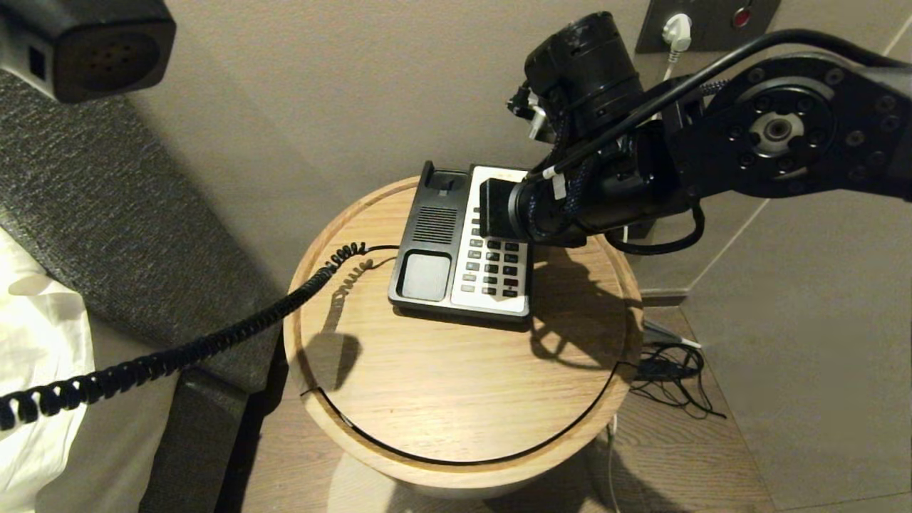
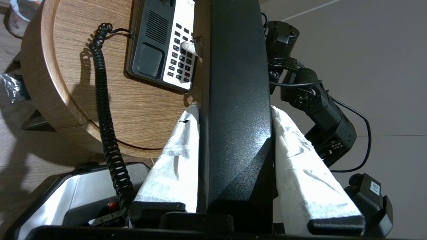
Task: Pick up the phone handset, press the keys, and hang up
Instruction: Dial the number
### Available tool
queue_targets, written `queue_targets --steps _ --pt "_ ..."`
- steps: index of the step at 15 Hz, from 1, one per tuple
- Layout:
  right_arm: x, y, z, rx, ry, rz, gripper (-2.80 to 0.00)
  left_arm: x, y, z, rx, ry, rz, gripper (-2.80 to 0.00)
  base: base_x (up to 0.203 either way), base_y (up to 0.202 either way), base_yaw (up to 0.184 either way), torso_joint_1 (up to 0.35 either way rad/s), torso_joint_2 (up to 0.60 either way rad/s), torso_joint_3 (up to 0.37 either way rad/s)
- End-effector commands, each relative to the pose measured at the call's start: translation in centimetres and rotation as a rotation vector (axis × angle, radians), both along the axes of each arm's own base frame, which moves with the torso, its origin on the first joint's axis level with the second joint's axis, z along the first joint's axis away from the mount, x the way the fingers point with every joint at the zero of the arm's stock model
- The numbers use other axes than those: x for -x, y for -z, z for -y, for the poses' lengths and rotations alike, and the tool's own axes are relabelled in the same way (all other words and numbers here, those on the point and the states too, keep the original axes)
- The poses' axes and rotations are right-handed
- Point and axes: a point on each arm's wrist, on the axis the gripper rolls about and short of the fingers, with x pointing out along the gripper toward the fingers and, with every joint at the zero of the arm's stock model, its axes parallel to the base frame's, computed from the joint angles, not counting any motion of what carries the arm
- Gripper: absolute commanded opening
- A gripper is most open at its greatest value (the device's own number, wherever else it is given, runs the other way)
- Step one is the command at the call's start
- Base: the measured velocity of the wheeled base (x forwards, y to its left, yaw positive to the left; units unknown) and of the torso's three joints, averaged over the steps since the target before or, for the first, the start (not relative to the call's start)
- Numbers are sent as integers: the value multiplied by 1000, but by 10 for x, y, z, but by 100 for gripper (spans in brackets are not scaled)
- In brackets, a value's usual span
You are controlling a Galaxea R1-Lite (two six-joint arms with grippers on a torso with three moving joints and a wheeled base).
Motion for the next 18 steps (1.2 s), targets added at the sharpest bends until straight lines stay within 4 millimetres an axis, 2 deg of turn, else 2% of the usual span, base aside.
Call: queue_targets --steps 1,15,18 --pt "3 -2 3 5 0 -6 -280 0 1 0 -1 -1 -7 -280 0 0 0 0 0 0" --pt "2 16 3 81 4 -83 -280 -1 3 1 -4 8 -15 -280 0 0 0 0 0 0" --pt "5 14 6 79 3 -82 -280 0 3 0 -3 9 -14 -280 0 0 0 0 0 0"
